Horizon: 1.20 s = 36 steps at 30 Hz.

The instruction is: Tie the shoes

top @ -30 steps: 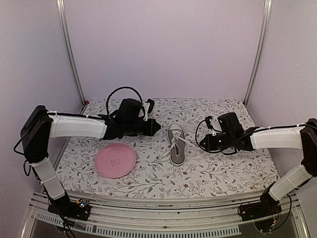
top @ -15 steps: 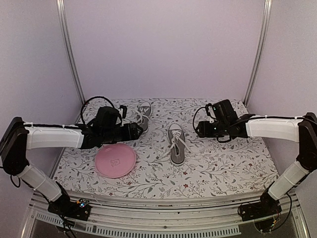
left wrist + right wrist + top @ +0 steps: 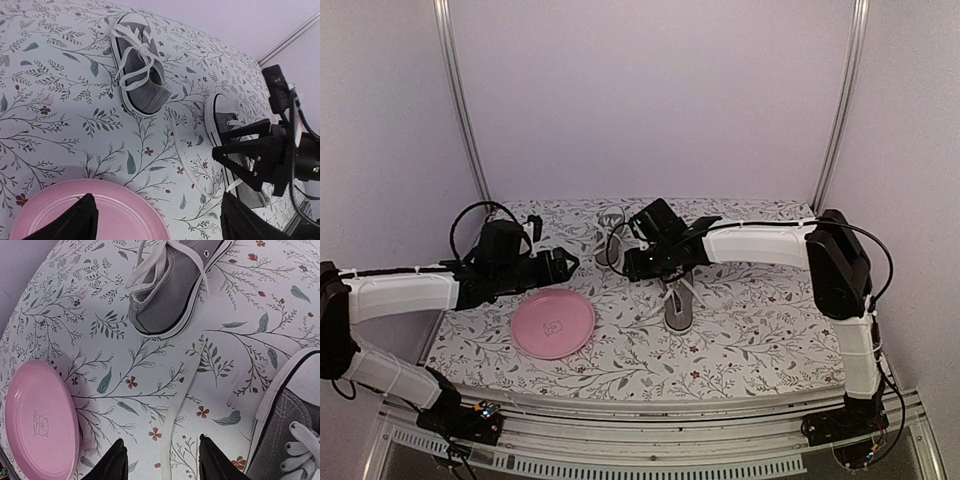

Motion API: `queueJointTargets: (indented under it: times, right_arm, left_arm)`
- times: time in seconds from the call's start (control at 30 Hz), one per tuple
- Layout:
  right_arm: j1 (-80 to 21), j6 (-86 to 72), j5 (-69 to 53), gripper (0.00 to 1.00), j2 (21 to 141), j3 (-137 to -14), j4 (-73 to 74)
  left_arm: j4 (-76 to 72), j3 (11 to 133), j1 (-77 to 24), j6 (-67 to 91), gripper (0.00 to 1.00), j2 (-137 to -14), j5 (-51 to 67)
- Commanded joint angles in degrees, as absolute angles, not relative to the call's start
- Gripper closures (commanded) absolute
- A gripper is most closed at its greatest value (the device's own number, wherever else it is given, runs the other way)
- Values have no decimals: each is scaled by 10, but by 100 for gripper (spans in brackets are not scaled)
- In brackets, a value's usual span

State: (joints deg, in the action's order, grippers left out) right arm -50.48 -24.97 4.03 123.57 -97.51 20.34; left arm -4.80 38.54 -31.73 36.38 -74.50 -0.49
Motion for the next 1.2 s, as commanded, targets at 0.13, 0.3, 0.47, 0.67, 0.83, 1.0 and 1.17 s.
queueJointTargets:
  times: [0.13, 0.3, 0.47, 0.67, 0.83, 1.0, 1.17]
  right_arm:
    - [-519, -262, 55, 55, 1375, -1132, 309]
    - [-520, -256, 64, 60, 1408, -1152, 324]
    - [-522, -243, 74, 64, 1425, -1157, 324]
    - [-537, -203, 111, 66, 1462, -1196, 354]
    - [-557, -176, 150, 67, 1484, -1205, 382]
    - [-572, -171, 207, 85, 1495, -1204, 415]
    - [-561, -203, 183, 98, 1459, -1188, 404]
  left_arm:
    - [-44, 358, -303, 348, 16, -712, 21]
    - [-50, 345, -299, 352, 16, -701, 27]
    - [-51, 336, -297, 356, 16, -692, 28]
    - [-54, 326, -296, 365, 16, -684, 30]
    - [-55, 319, -295, 370, 16, -677, 30]
    - [-55, 316, -295, 374, 16, -674, 31]
    - [-77, 315, -295, 367, 16, -682, 42]
